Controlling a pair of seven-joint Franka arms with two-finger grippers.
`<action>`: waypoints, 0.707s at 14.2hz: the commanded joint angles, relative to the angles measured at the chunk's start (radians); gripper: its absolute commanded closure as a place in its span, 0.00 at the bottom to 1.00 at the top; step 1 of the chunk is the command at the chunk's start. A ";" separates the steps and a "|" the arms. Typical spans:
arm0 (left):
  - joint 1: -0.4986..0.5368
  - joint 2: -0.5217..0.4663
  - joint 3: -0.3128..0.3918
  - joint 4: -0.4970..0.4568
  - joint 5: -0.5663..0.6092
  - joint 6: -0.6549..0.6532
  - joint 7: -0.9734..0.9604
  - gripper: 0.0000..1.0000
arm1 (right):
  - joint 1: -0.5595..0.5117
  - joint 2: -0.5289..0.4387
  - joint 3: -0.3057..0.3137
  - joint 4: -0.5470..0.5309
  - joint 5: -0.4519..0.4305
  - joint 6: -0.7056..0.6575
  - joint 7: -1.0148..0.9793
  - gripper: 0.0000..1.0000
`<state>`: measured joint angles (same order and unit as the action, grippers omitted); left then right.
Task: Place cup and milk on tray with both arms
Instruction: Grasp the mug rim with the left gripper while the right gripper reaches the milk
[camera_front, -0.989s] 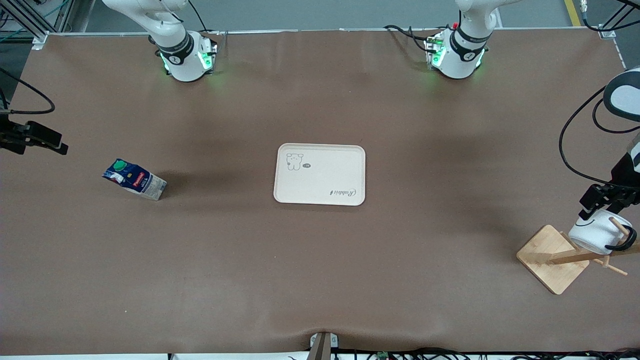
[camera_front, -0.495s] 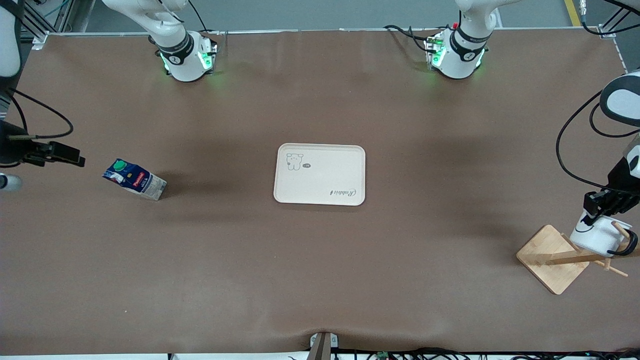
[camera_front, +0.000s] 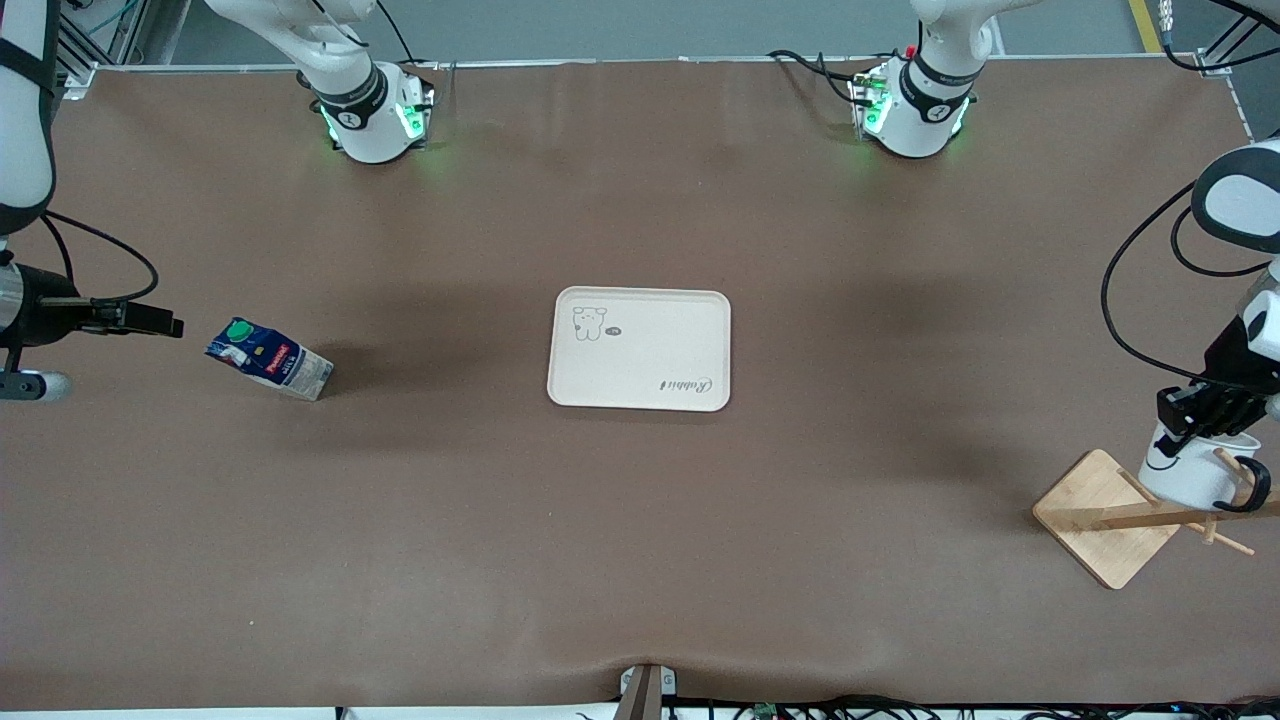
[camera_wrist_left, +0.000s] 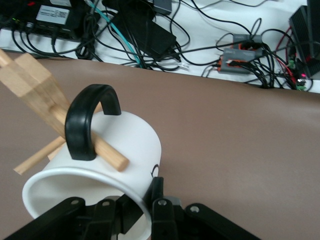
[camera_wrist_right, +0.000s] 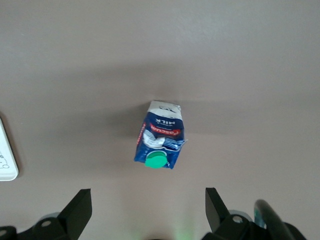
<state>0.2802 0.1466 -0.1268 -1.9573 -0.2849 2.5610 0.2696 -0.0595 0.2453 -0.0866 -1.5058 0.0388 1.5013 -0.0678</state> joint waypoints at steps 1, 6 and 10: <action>-0.003 -0.039 -0.045 0.044 -0.016 -0.125 -0.033 1.00 | -0.029 0.042 0.008 0.019 0.009 -0.013 0.003 0.00; -0.003 -0.074 -0.056 0.122 -0.007 -0.378 -0.118 1.00 | -0.042 0.074 0.008 -0.003 0.003 -0.009 0.075 0.00; -0.004 -0.068 -0.128 0.176 -0.003 -0.495 -0.231 1.00 | -0.039 0.013 0.008 -0.219 0.004 0.089 0.137 0.00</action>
<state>0.2734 0.0740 -0.2102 -1.8084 -0.2849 2.1082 0.1023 -0.0877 0.3197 -0.0888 -1.5991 0.0384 1.5199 0.0412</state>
